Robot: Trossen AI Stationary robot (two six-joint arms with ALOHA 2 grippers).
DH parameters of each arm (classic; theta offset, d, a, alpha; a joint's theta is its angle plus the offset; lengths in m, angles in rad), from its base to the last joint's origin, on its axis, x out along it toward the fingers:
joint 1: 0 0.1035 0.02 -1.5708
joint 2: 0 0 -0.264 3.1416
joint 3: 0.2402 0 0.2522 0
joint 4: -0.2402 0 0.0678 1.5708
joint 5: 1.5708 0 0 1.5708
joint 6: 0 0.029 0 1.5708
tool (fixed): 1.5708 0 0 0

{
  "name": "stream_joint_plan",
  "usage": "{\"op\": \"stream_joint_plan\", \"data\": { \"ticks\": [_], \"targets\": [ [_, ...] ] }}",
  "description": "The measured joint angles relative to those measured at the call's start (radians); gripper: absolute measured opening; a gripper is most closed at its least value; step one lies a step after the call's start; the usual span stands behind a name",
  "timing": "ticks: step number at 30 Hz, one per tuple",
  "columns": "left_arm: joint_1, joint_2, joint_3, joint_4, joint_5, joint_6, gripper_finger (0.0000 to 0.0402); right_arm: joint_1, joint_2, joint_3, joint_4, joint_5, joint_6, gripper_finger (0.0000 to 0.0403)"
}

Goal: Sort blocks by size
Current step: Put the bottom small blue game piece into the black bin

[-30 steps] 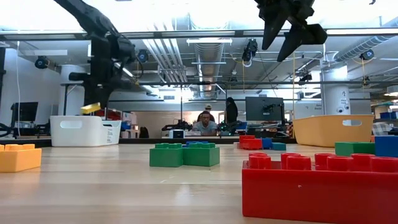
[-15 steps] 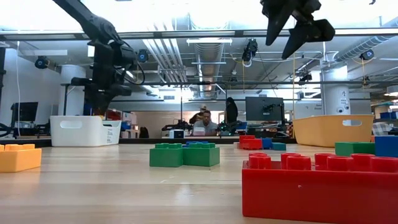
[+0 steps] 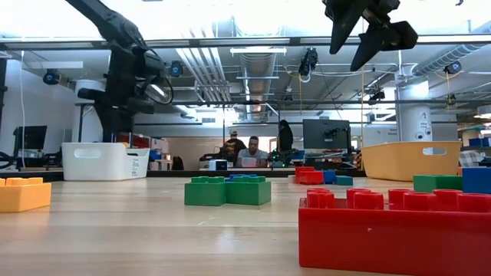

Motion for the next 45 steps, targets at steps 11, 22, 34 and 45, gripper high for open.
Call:
{"op": "stream_joint_plan", "data": {
  "ticks": [11, 22, 34, 45],
  "targets": [
    [-0.015, -0.095, 0.0, 0.29, -0.08, 0.146, 0.0111, 0.004, 0.068, -0.001, 0.015, -0.002, 0.01, 0.0219],
    [0.056, 0.081, 0.0, 0.267, -0.028, 0.252, 0.0008, 0.008, 0.119, -0.001, 0.038, -0.03, 0.013, 0.0219],
    [0.043, 0.073, 0.004, 0.058, 0.026, 0.248, 0.0001, 0.013, 0.12, -0.001, 0.039, -0.031, 0.037, 0.0219],
    [-0.069, -0.158, 0.02, 0.091, 0.179, 0.15, 0.0001, 0.013, 0.12, -0.001, 0.039, -0.029, 0.037, 0.0219]
  ]
}}
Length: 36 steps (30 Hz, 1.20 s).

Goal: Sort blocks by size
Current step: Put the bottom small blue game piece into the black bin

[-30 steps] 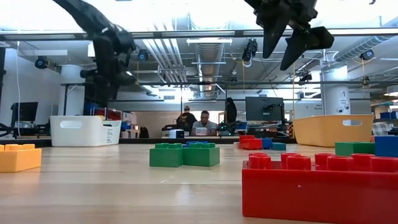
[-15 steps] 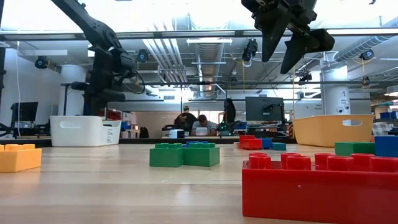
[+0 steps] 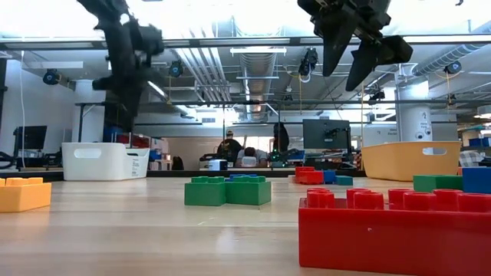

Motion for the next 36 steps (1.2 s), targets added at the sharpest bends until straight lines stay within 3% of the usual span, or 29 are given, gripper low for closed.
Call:
{"op": "stream_joint_plan", "data": {
  "ticks": [6, 11, 16, 26, 36],
  "targets": [
    [-0.192, -0.138, -0.014, 0.03, 0.065, -0.107, 0.0001, 0.006, 0.0, 0.0, 0.085, -0.006, -0.018, 0.0219],
    [-0.372, -0.196, -0.022, 0.039, 0.021, -0.188, 0.0001, 0.007, 0.025, 0.0, 0.204, -0.008, -0.031, 0.0219],
    [-0.491, -0.214, -0.024, 0.048, -0.005, -0.226, 0.0001, 0.015, 0.131, 0.05, 0.276, -0.035, -0.097, 0.0219],
    [-0.563, -0.233, -0.025, 0.051, -0.046, -0.216, 0.0001, 0.019, 0.39, 0.276, 0.238, -0.061, -0.268, 0.0222],
    [-0.562, -0.339, -0.025, 0.054, -0.061, -0.215, 0.0001, 0.019, 0.598, 0.491, 0.066, -0.061, -0.41, 0.0285]
  ]
}}
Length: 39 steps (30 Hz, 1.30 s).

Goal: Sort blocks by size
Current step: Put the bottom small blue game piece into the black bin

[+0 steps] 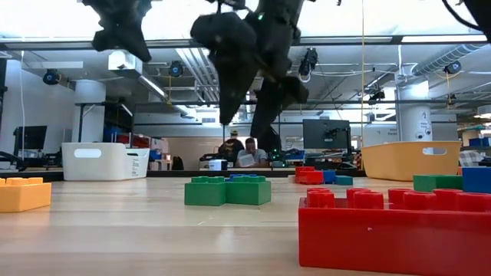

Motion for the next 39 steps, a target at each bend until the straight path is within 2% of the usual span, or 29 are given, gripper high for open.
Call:
{"op": "stream_joint_plan", "data": {
  "ticks": [4, 9, 13, 20, 28, 35, 39],
  "targets": [
    [0.0, -0.044, 0.0, -0.005, -0.025, 0.0, 0.0001, 0.0, 0.076, 0.054, -0.031, -0.005, -0.034, 0.0302],
    [0.0, -0.087, 0.0, -0.007, -0.026, 0.0, 0.0001, 0.0, 0.158, 0.105, -0.068, -0.06, -0.032, 0.0308],
    [0.0, -0.104, -0.001, -0.014, -0.026, 0.0, 0.0001, -0.002, 0.203, 0.128, -0.125, -0.062, -0.023, 0.03],
    [0.0, -0.107, -0.001, -0.017, -0.026, 0.0, 0.0001, -0.002, 0.226, 0.123, -0.125, -0.061, -0.019, 0.0278],
    [0.0, -0.106, -0.015, -0.01, -0.026, 0.0, 0.0001, -0.009, 0.225, 0.121, -0.127, -0.058, -0.01, 0.0228],
    [0.0, -0.107, -0.069, -0.002, -0.026, -0.017, 0.0001, -0.025, 0.225, 0.12, -0.129, -0.064, -0.01, 0.0137],
    [0.0, -0.106, -0.096, -0.001, -0.025, -0.028, 0.0001, -0.031, 0.205, 0.118, -0.16, -0.07, -0.035, 0.0131]
  ]
}}
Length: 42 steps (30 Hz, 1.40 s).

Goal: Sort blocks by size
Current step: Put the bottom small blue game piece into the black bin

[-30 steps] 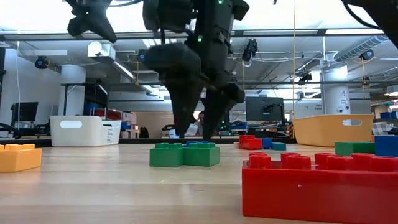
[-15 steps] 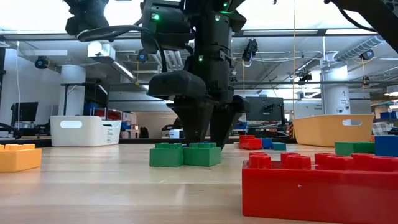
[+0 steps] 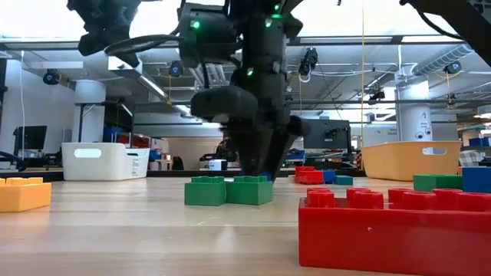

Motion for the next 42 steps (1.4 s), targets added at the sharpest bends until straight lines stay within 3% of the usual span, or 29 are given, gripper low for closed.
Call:
{"op": "stream_joint_plan", "data": {
  "ticks": [9, 16, 31, 42],
  "targets": [
    [0.0, 0.0, -0.01, 0.005, 0.002, 0.011, 0.0001, 0.017, -0.225, -0.001, -0.271, -0.003, 0.092, 0.0131],
    [0.0, 0.0, -0.01, 0.043, 0.002, 0.024, 0.0001, 0.11, -0.477, -0.073, -0.334, -0.011, 0.368, 0.0131],
    [0.0, 0.0, -0.01, 0.079, 0.002, 0.028, 0.0001, 0.63, -0.774, -0.472, -0.28, -0.037, 1.206, 0.0131],
    [0.0, 0.0, -0.01, 0.112, 0.002, 0.051, 0.0001, 0.896, -0.818, -0.716, 0.01, -0.036, 1.604, 0.0131]
  ]
}}
